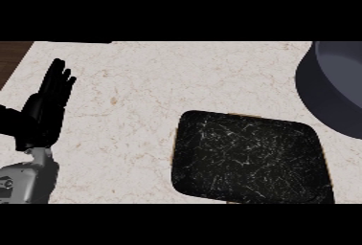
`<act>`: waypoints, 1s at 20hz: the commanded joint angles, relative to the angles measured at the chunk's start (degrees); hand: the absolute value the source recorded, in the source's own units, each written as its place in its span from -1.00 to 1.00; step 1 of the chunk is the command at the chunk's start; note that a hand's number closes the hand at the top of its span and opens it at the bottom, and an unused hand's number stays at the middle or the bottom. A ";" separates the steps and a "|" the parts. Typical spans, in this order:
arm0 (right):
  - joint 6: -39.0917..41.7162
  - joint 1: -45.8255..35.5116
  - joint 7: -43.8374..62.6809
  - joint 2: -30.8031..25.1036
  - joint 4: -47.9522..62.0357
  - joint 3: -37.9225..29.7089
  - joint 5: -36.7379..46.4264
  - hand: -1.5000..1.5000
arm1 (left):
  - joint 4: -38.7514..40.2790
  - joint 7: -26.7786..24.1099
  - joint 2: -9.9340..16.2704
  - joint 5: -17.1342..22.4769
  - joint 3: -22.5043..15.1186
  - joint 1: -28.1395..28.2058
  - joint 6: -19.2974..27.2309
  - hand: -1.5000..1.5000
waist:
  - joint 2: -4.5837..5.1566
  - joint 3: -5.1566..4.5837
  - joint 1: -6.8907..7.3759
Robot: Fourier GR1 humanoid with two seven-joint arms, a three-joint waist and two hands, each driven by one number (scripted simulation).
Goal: Pick the squash from the tray and place it in the pot
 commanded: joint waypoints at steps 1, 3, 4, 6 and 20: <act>-11.54 -6.34 -2.53 4.45 9.69 4.41 9.86 1.00 | -0.48 1.32 0.01 0.15 -0.60 -0.23 -0.63 0.00 | 0.17 0.03 0.98; -12.68 -11.69 -3.99 6.01 16.40 5.39 11.48 1.00 | -0.63 -0.52 -0.36 -0.65 -1.05 0.44 -0.64 0.00 | 0.23 0.04 1.36; -11.02 -11.67 -9.86 3.56 21.28 4.17 11.38 1.00 | 2.45 -0.63 -2.48 -2.81 -1.94 -3.22 2.48 0.00 | 0.35 0.07 0.26; -14.03 -14.50 -10.30 5.48 26.55 5.48 14.10 1.00 | 0.40 0.62 -2.67 -2.53 -2.33 -2.09 2.40 0.00 | 0.36 0.09 0.92; 10.48 -25.17 -14.91 8.74 45.36 3.01 9.64 -1.00 | 0.11 1.06 -1.56 -1.87 -1.86 -2.40 0.57 0.00 | 0.52 0.24 0.81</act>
